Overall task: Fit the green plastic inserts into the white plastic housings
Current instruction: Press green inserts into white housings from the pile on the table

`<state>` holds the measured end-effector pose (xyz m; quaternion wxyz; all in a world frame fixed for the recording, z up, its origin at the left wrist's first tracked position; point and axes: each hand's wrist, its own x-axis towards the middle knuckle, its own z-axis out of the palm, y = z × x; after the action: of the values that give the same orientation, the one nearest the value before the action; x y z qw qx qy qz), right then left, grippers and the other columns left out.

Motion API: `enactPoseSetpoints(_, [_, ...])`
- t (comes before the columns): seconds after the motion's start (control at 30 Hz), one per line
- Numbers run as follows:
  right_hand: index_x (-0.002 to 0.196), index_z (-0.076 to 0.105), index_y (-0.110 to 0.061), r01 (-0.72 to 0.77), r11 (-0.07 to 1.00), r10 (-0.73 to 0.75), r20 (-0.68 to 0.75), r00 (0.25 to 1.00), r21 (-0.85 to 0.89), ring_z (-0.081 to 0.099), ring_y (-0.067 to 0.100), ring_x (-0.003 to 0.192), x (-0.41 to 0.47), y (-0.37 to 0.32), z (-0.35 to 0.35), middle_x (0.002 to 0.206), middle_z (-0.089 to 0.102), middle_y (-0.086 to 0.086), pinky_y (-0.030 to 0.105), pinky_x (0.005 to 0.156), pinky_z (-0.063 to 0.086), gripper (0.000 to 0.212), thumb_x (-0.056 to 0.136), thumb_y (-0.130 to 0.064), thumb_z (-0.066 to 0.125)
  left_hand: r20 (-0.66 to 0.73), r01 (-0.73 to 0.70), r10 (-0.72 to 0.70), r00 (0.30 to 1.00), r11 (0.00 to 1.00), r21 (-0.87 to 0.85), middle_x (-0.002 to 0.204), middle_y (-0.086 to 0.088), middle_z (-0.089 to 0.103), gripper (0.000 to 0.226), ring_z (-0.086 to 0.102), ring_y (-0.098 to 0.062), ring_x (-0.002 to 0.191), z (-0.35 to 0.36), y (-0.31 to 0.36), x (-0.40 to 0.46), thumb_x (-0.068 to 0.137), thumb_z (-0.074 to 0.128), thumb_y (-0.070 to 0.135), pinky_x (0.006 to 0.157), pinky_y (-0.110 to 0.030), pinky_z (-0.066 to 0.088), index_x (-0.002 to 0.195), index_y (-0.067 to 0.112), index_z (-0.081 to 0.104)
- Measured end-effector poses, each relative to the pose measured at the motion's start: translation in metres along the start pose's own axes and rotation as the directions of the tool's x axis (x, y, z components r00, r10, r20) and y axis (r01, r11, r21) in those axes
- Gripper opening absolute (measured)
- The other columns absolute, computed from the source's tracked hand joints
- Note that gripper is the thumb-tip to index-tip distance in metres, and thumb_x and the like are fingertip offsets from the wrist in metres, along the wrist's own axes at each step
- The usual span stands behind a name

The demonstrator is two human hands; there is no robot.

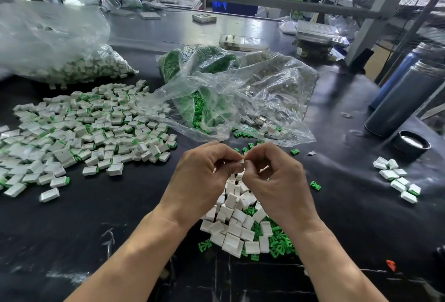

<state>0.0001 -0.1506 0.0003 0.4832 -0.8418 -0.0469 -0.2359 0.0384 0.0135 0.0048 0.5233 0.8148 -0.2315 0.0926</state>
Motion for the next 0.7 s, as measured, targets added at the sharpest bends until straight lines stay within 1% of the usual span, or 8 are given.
enactPoseSetpoints(0.2, [0.096, 0.074, -0.029, -0.087, 0.996, 0.088, 0.021, 0.996, -0.006, 0.066, 0.004, 0.076, 0.001, 0.004, -0.009, 0.086, 0.071, -0.019, 0.011, 0.064, 0.047, 0.008, 0.095, -0.021, 0.074, -0.067, 0.077, -0.070, 0.995, 0.992, 0.105, 0.088, 0.023, 0.070, 0.019, 0.067, 0.007, 0.087, -0.011, -0.006, 0.003, 0.088, 0.079, 0.022, 0.076, -0.014, 0.057, 0.100, 0.035, 0.075])
enactPoseSetpoints(0.3, [0.095, 0.073, -0.034, -0.205, 0.973, 0.204, -0.014, 0.979, -0.110, 0.066, 0.000, 0.081, 0.003, 0.010, -0.019, 0.085, 0.071, -0.020, 0.012, 0.070, 0.048, 0.005, 0.098, -0.031, 0.071, -0.190, 0.154, -0.106, 0.976, 0.954, 0.259, 0.095, 0.022, 0.068, 0.021, 0.065, 0.007, 0.078, -0.028, -0.017, 0.006, 0.091, 0.075, 0.023, 0.071, -0.009, 0.054, 0.112, 0.028, 0.072])
enactPoseSetpoints(0.33, [0.096, 0.073, -0.033, -0.240, 0.959, 0.239, -0.027, 0.971, -0.147, 0.066, 0.000, 0.083, 0.004, 0.011, -0.022, 0.084, 0.071, -0.018, 0.018, 0.075, 0.052, 0.004, 0.098, -0.032, 0.070, -0.248, 0.172, -0.091, 0.965, 0.928, 0.332, 0.096, 0.015, 0.071, 0.020, 0.064, 0.005, 0.077, -0.034, -0.020, 0.008, 0.091, 0.075, 0.022, 0.072, -0.013, 0.053, 0.111, 0.024, 0.073])
enactPoseSetpoints(0.43, [0.101, 0.075, -0.028, -0.313, 0.922, 0.312, -0.043, 0.949, -0.228, 0.067, 0.007, 0.091, 0.007, 0.012, -0.029, 0.091, 0.072, -0.014, 0.040, 0.089, 0.058, 0.009, 0.099, -0.034, 0.068, -0.389, 0.238, -0.030, 0.921, 0.833, 0.499, 0.099, -0.004, 0.076, 0.014, 0.066, -0.019, 0.086, -0.050, -0.029, 0.014, 0.089, 0.078, 0.017, 0.082, -0.036, 0.055, 0.103, 0.016, 0.077])
enactPoseSetpoints(0.5, [0.100, 0.075, -0.028, -0.334, 0.910, 0.333, -0.046, 0.942, -0.244, 0.067, 0.008, 0.092, 0.007, 0.011, -0.032, 0.092, 0.072, -0.014, 0.043, 0.091, 0.058, 0.011, 0.100, -0.035, 0.067, -0.438, 0.316, -0.061, 0.897, 0.780, 0.539, 0.106, -0.011, 0.074, 0.018, 0.065, -0.032, 0.099, -0.058, -0.035, 0.017, 0.090, 0.077, 0.017, 0.090, -0.047, 0.052, 0.108, 0.016, 0.078])
enactPoseSetpoints(0.57, [0.099, 0.075, -0.028, -0.347, 0.901, 0.347, -0.050, 0.937, -0.258, 0.067, 0.007, 0.091, 0.007, 0.011, -0.035, 0.091, 0.072, -0.015, 0.043, 0.091, 0.058, 0.011, 0.100, -0.035, 0.067, -0.467, 0.383, -0.094, 0.879, 0.723, 0.575, 0.115, -0.013, 0.070, 0.025, 0.060, -0.038, 0.109, -0.061, -0.037, 0.017, 0.092, 0.074, 0.017, 0.096, -0.052, 0.047, 0.117, 0.017, 0.075])
enactPoseSetpoints(0.63, [0.099, 0.076, -0.029, -0.358, 0.889, 0.363, -0.037, 0.931, -0.286, 0.066, 0.006, 0.091, 0.008, 0.011, -0.037, 0.090, 0.071, -0.017, 0.042, 0.090, 0.058, 0.010, 0.099, -0.035, 0.068, -0.437, 0.338, -0.066, 0.897, 0.741, 0.580, 0.116, -0.010, 0.070, 0.026, 0.061, -0.033, 0.109, -0.060, -0.037, 0.016, 0.093, 0.073, 0.016, 0.094, -0.046, 0.048, 0.119, 0.016, 0.074])
enactPoseSetpoints(0.7, [0.099, 0.077, -0.031, -0.370, 0.871, 0.389, -0.005, 0.921, -0.324, 0.064, 0.005, 0.090, 0.009, 0.013, -0.040, 0.090, 0.069, -0.018, 0.041, 0.091, 0.057, 0.010, 0.098, -0.036, 0.068, -0.336, 0.241, -0.080, 0.938, 0.849, 0.471, 0.104, 0.003, 0.073, 0.018, 0.067, -0.014, 0.094, -0.054, -0.031, 0.014, 0.093, 0.073, 0.018, 0.082, -0.025, 0.051, 0.110, 0.020, 0.076])
